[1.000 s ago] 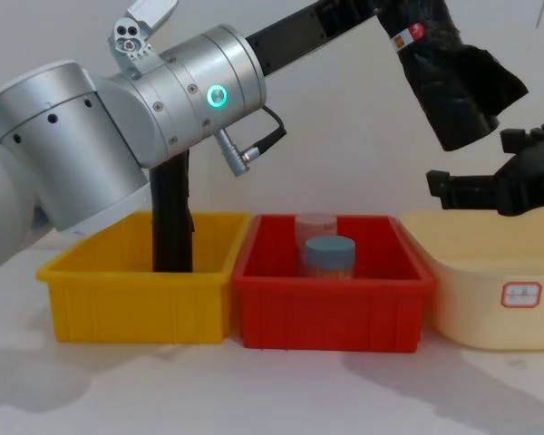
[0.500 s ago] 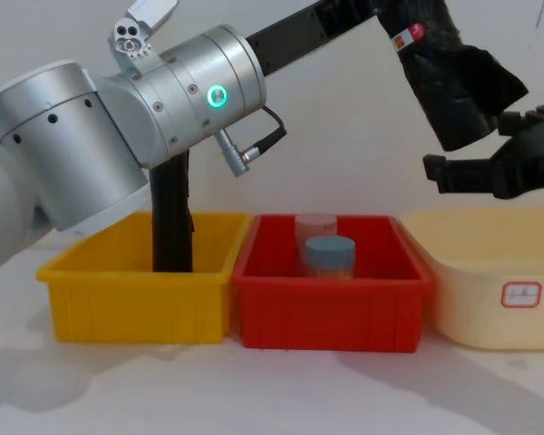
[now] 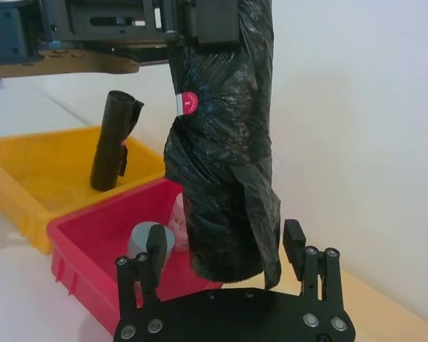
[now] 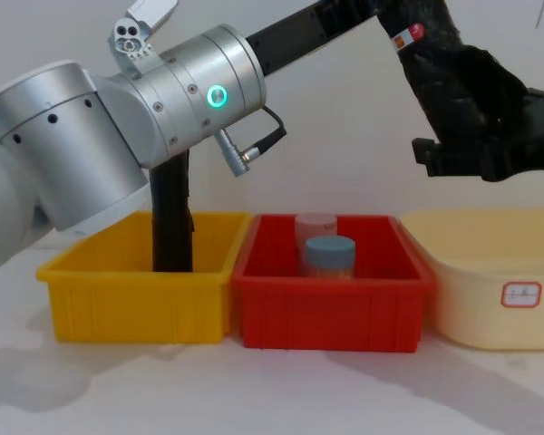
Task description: Pick up the garbage bag with the one hand and transfer it to the other hand.
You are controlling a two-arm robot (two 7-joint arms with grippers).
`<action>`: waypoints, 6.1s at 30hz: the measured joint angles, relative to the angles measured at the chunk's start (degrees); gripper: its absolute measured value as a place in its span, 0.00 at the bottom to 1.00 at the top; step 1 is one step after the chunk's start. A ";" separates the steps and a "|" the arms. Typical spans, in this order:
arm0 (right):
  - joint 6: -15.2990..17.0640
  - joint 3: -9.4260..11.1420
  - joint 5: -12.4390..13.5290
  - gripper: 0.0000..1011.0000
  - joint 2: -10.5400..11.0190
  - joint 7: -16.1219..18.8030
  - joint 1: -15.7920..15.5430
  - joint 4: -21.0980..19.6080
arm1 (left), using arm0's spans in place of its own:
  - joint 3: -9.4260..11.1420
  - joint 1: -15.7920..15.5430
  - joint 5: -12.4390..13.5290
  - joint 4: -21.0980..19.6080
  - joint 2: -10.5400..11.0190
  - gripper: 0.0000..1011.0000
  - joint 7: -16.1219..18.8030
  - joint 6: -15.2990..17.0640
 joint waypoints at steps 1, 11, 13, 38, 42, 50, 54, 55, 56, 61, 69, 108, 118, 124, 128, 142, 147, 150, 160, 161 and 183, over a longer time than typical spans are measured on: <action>-0.01 0.00 -0.03 0.99 -0.03 0.05 0.07 0.01 | 0.00 0.00 0.00 0.00 0.00 0.37 0.00 0.00; 0.03 0.09 -0.38 0.99 -0.45 0.88 0.58 -0.18 | 0.00 0.00 0.00 0.00 0.00 0.37 0.00 0.00; 0.09 0.17 -0.46 0.99 -0.59 0.97 0.63 -0.31 | 0.00 0.00 0.00 0.00 0.00 0.37 0.00 0.00; 0.90 1.91 0.45 0.64 -3.16 1.70 0.56 -1.07 | 0.00 0.00 0.00 0.00 0.00 0.37 0.00 0.00; 0.44 2.22 1.43 0.57 -3.59 2.38 0.53 -0.80 | -0.01 0.00 -0.01 -0.02 0.00 0.37 0.00 0.00; -0.97 2.63 3.63 0.57 -4.25 3.69 0.56 -0.28 | 0.00 0.00 -0.02 -0.02 0.00 0.37 -0.01 -0.01; -1.75 2.85 4.72 0.57 -4.45 4.35 0.57 -0.08 | 0.00 0.00 -0.01 -0.02 0.00 0.37 0.00 -0.01; -2.03 2.92 5.08 0.57 -4.48 4.56 0.57 -0.06 | 0.01 0.00 -0.01 -0.02 -0.01 0.40 -0.01 0.00; -2.29 2.97 5.40 0.57 -4.49 4.73 0.57 -0.05 | 0.02 0.00 0.01 -0.02 0.00 0.45 -0.01 0.01; -2.91 3.13 6.25 0.57 -4.42 5.13 0.55 -0.03 | 0.01 0.00 0.02 -0.01 0.00 0.58 0.00 0.02; -3.64 3.72 7.34 0.57 -3.78 5.50 0.72 0.48 | 0.00 0.00 0.03 0.00 -0.01 0.81 0.00 0.02; -1.70 12.68 12.37 0.87 2.49 5.78 7.09 22.14 | 0.00 0.00 0.00 0.00 0.00 0.99 0.00 0.00; -1.79 12.50 13.65 0.99 2.59 7.09 7.48 22.75 | -0.14 0.25 0.09 -0.28 0.21 0.99 0.88 -0.34; -2.09 11.85 14.50 0.99 2.32 8.24 7.46 21.21 | -0.57 0.85 0.68 -1.02 0.74 0.99 2.78 -1.08; -2.23 11.15 15.18 0.99 2.02 9.33 7.51 19.98 | -1.05 1.57 1.46 -1.86 1.40 0.99 4.95 -1.70; -1.86 6.35 17.08 0.99 0.11 14.05 9.44 17.33 | -3.26 5.93 4.50 -6.52 5.81 0.99 13.32 -2.04; -1.49 4.73 17.37 0.99 -0.42 15.34 10.26 17.20 | -4.55 8.48 5.77 -8.73 8.18 0.99 16.74 -0.97; -1.06 3.32 17.53 0.99 -0.77 16.49 10.93 17.23 | -5.24 9.92 6.31 -9.84 9.44 0.99 18.17 -0.37; 0.44 0.09 17.84 0.99 -1.51 18.81 12.57 18.90 | -6.50 12.92 7.30 -11.78 11.32 0.99 20.93 1.08; 0.50 -0.11 17.85 0.99 -1.55 18.91 12.67 19.07 | -6.61 13.20 7.38 -11.96 11.47 0.99 21.18 1.19; 2.81 -6.35 14.87 0.99 -2.43 20.06 17.91 26.56 | -7.30 14.97 7.88 -13.01 12.41 0.99 22.67 2.02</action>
